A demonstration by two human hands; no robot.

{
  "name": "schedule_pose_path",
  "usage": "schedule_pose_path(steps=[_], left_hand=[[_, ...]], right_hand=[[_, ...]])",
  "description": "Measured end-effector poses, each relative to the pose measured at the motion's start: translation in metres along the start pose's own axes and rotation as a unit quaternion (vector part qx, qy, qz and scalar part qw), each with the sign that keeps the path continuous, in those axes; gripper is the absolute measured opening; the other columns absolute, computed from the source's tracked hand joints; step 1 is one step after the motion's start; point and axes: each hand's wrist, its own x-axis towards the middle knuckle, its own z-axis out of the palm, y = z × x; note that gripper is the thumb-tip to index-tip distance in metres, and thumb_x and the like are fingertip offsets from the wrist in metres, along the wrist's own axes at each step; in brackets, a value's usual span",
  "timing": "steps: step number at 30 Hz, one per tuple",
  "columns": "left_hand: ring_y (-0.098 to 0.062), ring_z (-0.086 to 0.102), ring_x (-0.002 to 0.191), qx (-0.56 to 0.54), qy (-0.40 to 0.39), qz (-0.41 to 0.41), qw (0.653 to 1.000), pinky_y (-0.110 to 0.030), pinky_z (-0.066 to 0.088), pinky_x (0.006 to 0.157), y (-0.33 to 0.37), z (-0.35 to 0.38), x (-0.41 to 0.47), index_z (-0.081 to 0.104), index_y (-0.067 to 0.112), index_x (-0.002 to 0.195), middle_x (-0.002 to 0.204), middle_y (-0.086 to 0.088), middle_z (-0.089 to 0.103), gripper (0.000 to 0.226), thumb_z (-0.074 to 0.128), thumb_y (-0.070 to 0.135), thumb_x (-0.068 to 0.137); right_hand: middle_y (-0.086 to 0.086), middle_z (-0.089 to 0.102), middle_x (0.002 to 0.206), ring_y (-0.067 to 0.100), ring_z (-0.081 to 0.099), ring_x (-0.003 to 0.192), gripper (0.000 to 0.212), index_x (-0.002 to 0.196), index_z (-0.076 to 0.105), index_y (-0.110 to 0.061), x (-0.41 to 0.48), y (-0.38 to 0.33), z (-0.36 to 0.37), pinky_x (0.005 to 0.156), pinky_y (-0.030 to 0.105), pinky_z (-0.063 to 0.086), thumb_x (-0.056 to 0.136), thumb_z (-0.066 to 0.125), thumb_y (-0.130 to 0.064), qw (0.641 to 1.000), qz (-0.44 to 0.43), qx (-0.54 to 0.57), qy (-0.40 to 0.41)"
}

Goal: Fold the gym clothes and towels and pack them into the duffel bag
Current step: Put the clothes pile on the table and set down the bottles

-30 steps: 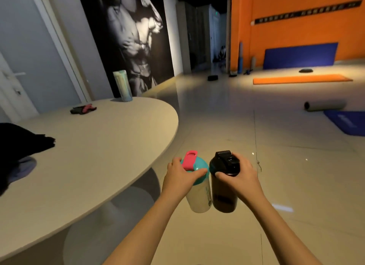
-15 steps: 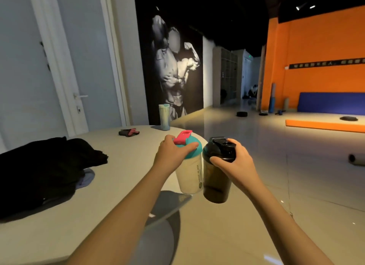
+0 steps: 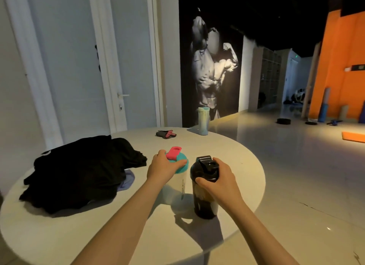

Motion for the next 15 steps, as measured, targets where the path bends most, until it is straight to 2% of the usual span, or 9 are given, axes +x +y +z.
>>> schedule_pose_path(steps=[4,7,10,12,15], left_hand=[[-0.024,0.046,0.12,-0.008,0.026,0.02,0.999,-0.039,0.049,0.096,-0.013,0.0,0.015,0.03,0.023,0.142,0.14,-0.005,0.036,0.078,0.07,0.048,0.079],[-0.021,0.036,0.127,0.116,0.078,0.132,0.981,-0.043,0.04,0.104,-0.02,-0.005,0.017,0.035,0.03,0.138,0.144,0.001,0.029,0.063,0.064,0.047,0.084],[-0.013,0.036,0.125,0.153,0.022,0.229,0.961,-0.038,0.037,0.104,-0.03,-0.011,0.023,0.033,0.035,0.14,0.14,0.009,0.033,0.069,0.067,0.045,0.082],[-0.011,0.037,0.125,0.169,0.006,0.243,0.955,-0.037,0.035,0.105,-0.035,-0.016,0.033,0.031,0.035,0.142,0.141,0.011,0.035,0.073,0.07,0.042,0.08],[-0.012,0.037,0.127,0.205,0.038,0.228,0.951,-0.036,0.033,0.106,-0.043,-0.022,0.055,0.033,0.033,0.141,0.141,0.01,0.038,0.073,0.072,0.042,0.079]], right_hand=[[-0.002,0.031,0.149,0.018,0.035,0.134,0.093,0.146,0.022,-0.025,0.007,0.0,0.016,0.104,0.034,0.038,0.073,0.078,-0.033,0.999,-0.018,0.035,-0.015],[-0.003,0.032,0.148,0.018,0.036,0.133,0.103,0.147,0.016,-0.029,0.008,0.007,0.023,0.104,0.035,0.039,0.067,0.081,-0.03,0.999,-0.027,0.037,-0.023],[-0.003,0.04,0.142,0.017,0.043,0.127,0.101,0.144,0.019,-0.031,0.014,0.008,0.028,0.1,0.033,0.042,0.065,0.083,-0.024,0.998,-0.03,0.043,-0.038],[-0.003,0.042,0.14,0.017,0.044,0.126,0.099,0.143,0.02,-0.03,0.021,0.002,0.034,0.099,0.032,0.043,0.067,0.083,-0.022,0.997,-0.036,0.048,-0.057],[-0.004,0.042,0.141,0.016,0.044,0.126,0.098,0.143,0.018,-0.031,0.035,-0.004,0.048,0.1,0.032,0.043,0.069,0.082,-0.021,0.995,-0.04,0.046,-0.079]])
